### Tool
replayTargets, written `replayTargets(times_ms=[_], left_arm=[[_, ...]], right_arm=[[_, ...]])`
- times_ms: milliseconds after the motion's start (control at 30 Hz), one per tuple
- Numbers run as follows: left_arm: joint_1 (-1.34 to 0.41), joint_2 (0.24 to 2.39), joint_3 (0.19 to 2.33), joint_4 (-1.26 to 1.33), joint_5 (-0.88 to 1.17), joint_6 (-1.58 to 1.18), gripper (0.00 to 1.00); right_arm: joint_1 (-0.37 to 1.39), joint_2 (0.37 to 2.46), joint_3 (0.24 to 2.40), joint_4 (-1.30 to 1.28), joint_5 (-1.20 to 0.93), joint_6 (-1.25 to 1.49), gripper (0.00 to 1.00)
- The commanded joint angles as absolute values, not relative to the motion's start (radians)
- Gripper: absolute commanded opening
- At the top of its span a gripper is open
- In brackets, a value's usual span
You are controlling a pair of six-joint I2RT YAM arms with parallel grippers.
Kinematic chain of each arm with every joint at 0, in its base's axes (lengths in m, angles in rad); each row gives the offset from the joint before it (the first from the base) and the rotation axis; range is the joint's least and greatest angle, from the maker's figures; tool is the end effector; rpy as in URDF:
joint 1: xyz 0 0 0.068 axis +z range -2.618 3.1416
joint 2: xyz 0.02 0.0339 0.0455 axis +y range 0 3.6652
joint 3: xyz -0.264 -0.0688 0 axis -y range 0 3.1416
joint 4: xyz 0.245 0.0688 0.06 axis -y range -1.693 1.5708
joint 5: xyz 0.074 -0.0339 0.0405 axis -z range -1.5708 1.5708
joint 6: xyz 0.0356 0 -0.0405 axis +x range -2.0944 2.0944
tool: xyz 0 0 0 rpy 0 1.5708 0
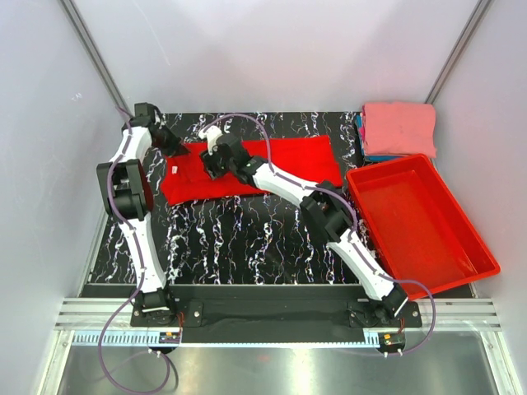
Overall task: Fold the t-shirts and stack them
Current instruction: Fold the tshirt
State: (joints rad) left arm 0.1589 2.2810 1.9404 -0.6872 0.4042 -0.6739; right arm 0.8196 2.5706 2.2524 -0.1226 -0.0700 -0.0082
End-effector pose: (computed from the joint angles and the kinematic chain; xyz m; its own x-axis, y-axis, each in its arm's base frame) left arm 0.4942 0.0650 0.1970 -0.6950 -0.6924 -0.1936 -0.4844 0.6500 -0.5855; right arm 0.4027 0.4348 0.1898 -0.2849 -0.3170 -0.9046 -0.7746 0.6320 0.0224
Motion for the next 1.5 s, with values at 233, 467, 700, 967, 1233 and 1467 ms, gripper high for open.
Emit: replayTargets(times_ms=[233, 467, 700, 967, 1233, 1467], left_arm=[[0.195, 2.319, 2.009, -0.684, 0.512, -0.676, 0.0], [0.196, 2.326, 2.02, -0.683, 0.535, -0.692, 0.0], [0.202, 2.324, 2.033, -0.683, 0.552, -0.704, 0.0], [0.213, 2.312, 2.026, -0.683, 0.572, -0.709, 0.0], [0.224, 2.296, 2.017, -0.675, 0.6, -0.713, 0.0], [0.229, 2.296, 2.023, -0.666, 0.614, -0.729, 0.0]], right_arm=[[0.842, 2.651, 2.339, -0.06, -0.184, -0.248, 0.51], [0.873, 2.694, 2.394, -0.081, -0.212, -0.345, 0.5], [0.89, 2.738, 2.462, -0.098, -0.206, -0.405, 0.45], [0.899, 2.743, 2.47, -0.12, -0.216, -0.433, 0.42], [0.899, 2.758, 2.479, -0.115, -0.186, -0.48, 0.19], [0.894, 2.757, 2.464, -0.084, -0.172, -0.488, 0.0]])
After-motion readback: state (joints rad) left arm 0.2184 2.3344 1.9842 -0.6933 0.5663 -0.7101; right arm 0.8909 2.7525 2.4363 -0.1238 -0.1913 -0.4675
